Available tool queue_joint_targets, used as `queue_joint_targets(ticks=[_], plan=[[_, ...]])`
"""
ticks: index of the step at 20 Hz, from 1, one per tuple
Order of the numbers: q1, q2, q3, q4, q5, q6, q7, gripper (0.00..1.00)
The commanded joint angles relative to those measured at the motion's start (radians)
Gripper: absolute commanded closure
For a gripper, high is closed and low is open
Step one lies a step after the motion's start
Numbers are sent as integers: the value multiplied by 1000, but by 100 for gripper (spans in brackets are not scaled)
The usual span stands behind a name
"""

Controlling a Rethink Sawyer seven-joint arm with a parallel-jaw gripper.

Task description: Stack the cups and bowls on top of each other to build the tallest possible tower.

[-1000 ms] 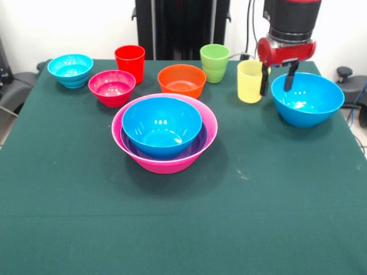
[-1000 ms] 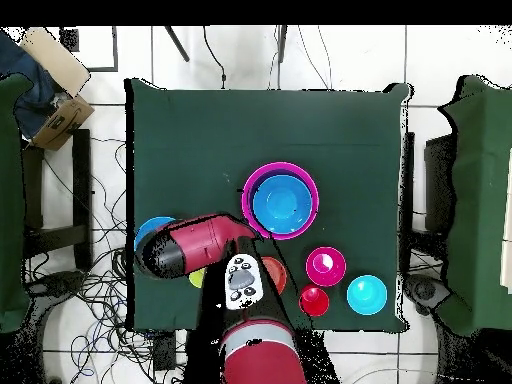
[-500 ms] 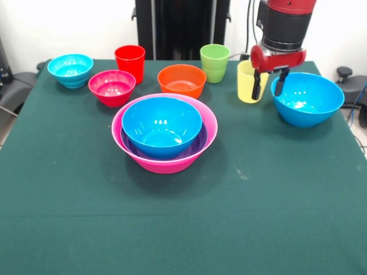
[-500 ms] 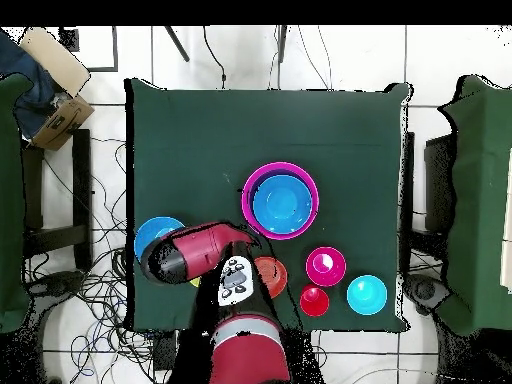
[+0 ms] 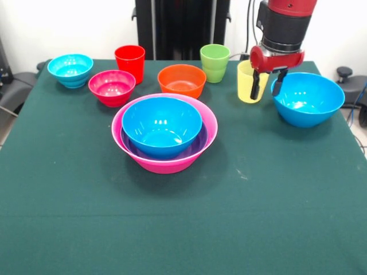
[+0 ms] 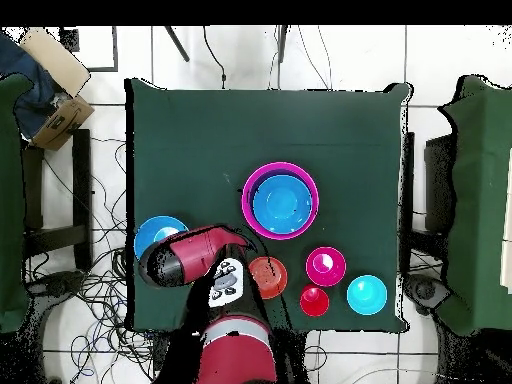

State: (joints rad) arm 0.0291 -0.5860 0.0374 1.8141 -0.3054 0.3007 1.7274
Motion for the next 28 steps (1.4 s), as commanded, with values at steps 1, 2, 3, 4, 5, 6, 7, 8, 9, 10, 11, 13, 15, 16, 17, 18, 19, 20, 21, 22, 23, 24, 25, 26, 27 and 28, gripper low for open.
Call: queue_joint_targets(ticks=[1,2,3,4,5,6,7,8,9,10,11,13,15,16,17,18,19,20,21,22,23,24,25,26,27,28], plan=[[35,38,8,-75,-30,-14,94,0],[39,33,9,-77,-24,-2,92,0],[44,27,9,-80,-18,12,92,0],[48,22,9,-84,-12,27,91,0],[52,17,8,-88,-6,42,90,0],[55,15,6,-90,-3,49,90,0],[59,16,3,-92,-1,51,91,0],[64,20,-1,-95,0,48,94,0],[70,23,-5,-97,1,46,97,0],[76,26,-10,-100,1,45,101,0],[83,27,-14,-102,4,46,105,0],[96,26,-20,-109,12,58,111,0],[103,17,-19,-120,24,90,109,0],[103,10,-17,-125,30,110,104,0],[102,4,-15,-129,35,129,99,0],[101,0,-13,-132,39,141,95,0],[99,-2,-12,-131,40,142,92,0],[101,-2,-15,-125,38,133,94,0],[104,3,-19,-122,34,122,96,0],[110,14,-24,-127,32,112,100,0],[113,21,-27,-127,31,100,104,0],[116,26,-29,-128,31,94,107,0],[118,28,-30,-129,33,93,109,0],[118,27,-31,-130,34,98,108,0],[119,26,-32,-132,36,104,107,0],[115,29,-31,-134,36,108,102,0]])
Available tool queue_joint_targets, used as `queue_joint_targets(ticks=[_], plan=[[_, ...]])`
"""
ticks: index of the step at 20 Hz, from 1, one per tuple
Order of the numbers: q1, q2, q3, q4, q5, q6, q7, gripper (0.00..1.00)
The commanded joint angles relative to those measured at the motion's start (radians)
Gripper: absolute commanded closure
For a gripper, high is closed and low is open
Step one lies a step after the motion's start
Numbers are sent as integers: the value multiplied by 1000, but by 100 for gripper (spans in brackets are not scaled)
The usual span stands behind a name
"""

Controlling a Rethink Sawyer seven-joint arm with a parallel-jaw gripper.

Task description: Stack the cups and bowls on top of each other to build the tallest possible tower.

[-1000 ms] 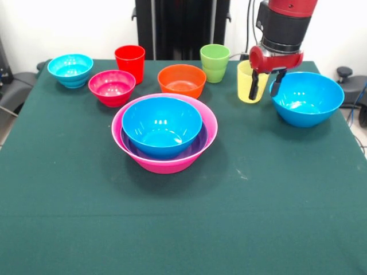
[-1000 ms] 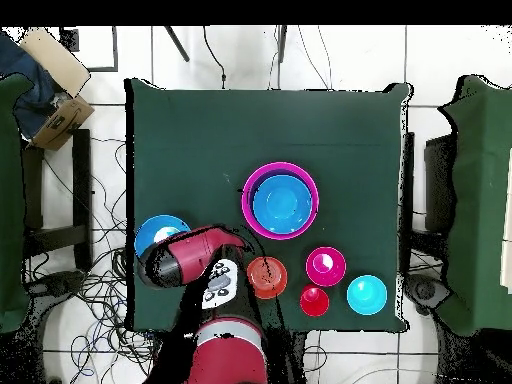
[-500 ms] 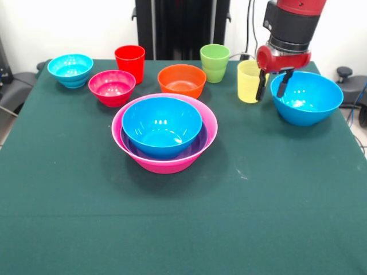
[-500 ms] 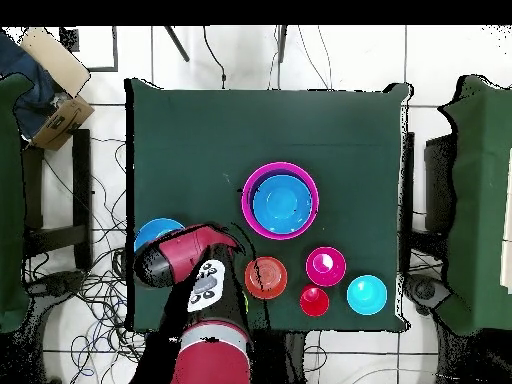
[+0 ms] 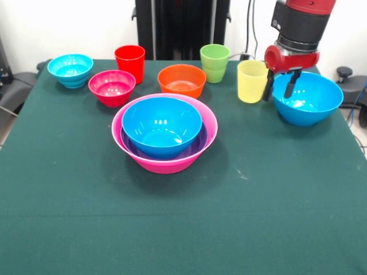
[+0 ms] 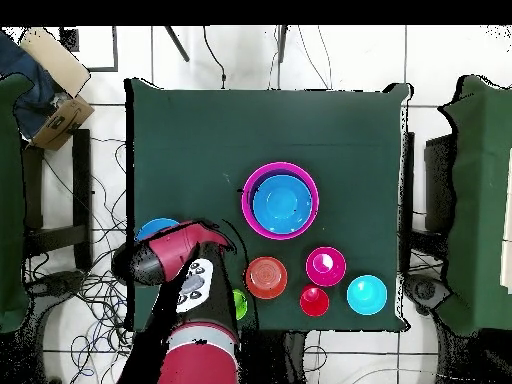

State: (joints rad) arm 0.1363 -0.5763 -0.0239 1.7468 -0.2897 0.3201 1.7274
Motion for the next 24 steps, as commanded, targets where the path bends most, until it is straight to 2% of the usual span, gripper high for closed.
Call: queue_joint_targets(ticks=[1,6,11,17,20,24], plan=[[-2,31,32,-70,18,91,95,0],[-57,152,19,-71,-7,-14,102,0],[-46,219,-2,-104,5,-17,125,0],[-32,186,8,-108,40,94,111,0],[-29,130,26,-98,62,151,101,0],[-26,74,38,-120,102,276,86,0]])
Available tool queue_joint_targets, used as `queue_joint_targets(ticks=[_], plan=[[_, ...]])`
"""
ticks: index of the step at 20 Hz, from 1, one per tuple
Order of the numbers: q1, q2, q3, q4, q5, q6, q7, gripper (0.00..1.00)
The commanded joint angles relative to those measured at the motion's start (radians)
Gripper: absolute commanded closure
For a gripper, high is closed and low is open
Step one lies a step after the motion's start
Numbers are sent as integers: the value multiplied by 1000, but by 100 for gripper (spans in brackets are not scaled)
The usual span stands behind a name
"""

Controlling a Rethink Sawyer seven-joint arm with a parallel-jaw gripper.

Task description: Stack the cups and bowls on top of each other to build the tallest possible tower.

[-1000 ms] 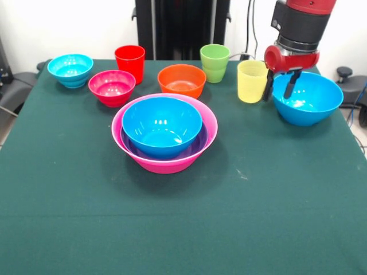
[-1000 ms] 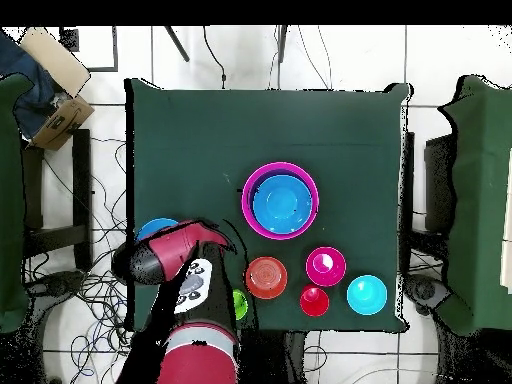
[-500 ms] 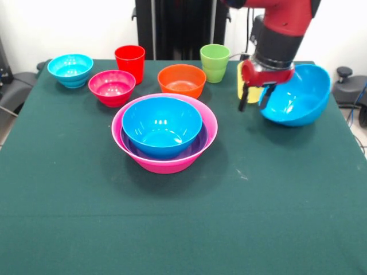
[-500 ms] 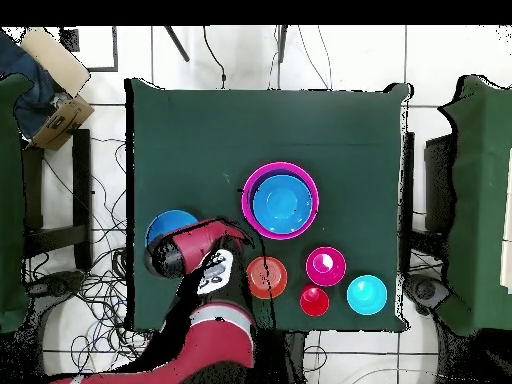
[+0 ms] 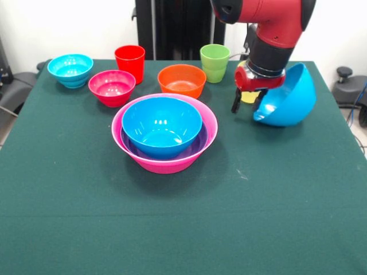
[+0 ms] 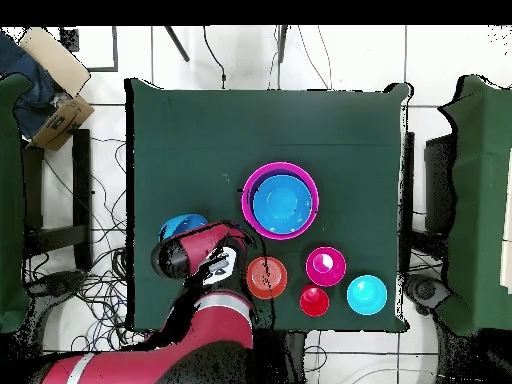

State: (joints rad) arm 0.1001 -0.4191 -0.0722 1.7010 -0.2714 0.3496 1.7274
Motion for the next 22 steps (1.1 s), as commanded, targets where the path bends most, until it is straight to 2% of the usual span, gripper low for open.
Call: queue_joint_targets(ticks=[1,9,22], plan=[[12,-88,85,-81,88,267,84,0],[9,-110,90,-93,87,333,66,0],[2,-134,95,-83,76,360,48,0]])
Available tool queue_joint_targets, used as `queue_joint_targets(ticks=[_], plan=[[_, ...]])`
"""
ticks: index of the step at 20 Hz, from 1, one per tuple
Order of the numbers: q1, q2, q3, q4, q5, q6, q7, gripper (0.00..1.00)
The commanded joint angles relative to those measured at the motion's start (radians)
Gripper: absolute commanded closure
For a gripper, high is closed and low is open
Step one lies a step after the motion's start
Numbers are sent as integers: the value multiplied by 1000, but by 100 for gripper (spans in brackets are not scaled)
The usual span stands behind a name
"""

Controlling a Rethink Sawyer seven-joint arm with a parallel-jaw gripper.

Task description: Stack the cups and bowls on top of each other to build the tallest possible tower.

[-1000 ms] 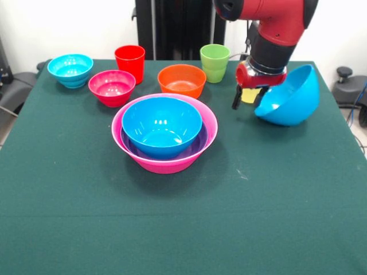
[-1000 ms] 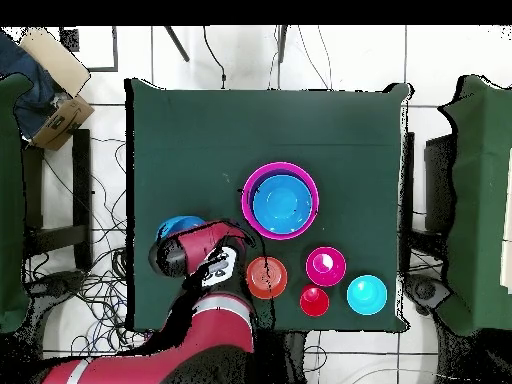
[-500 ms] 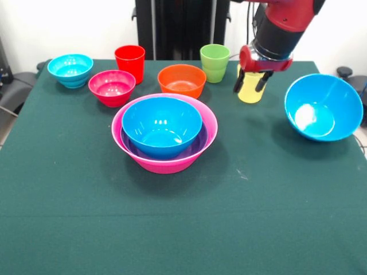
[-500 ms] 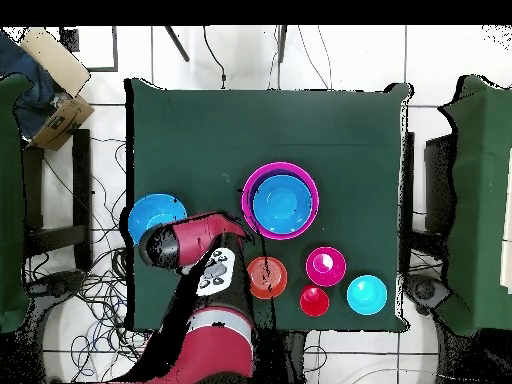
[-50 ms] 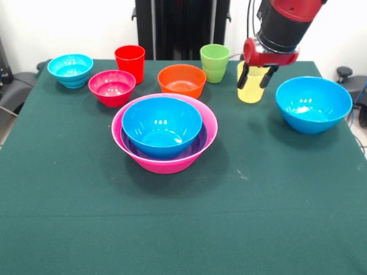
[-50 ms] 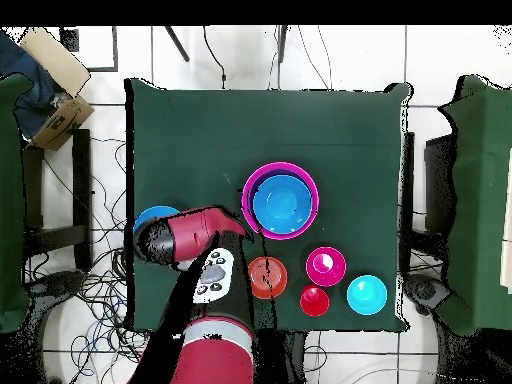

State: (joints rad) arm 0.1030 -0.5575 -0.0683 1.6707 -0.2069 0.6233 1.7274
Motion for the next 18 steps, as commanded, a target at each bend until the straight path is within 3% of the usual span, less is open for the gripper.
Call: queue_joint_targets(ticks=[1,11,18], plan=[[-1,3,92,-55,12,92,47,0],[-7,-16,102,-74,25,163,40,0],[49,-5,76,-79,8,146,97,0]])
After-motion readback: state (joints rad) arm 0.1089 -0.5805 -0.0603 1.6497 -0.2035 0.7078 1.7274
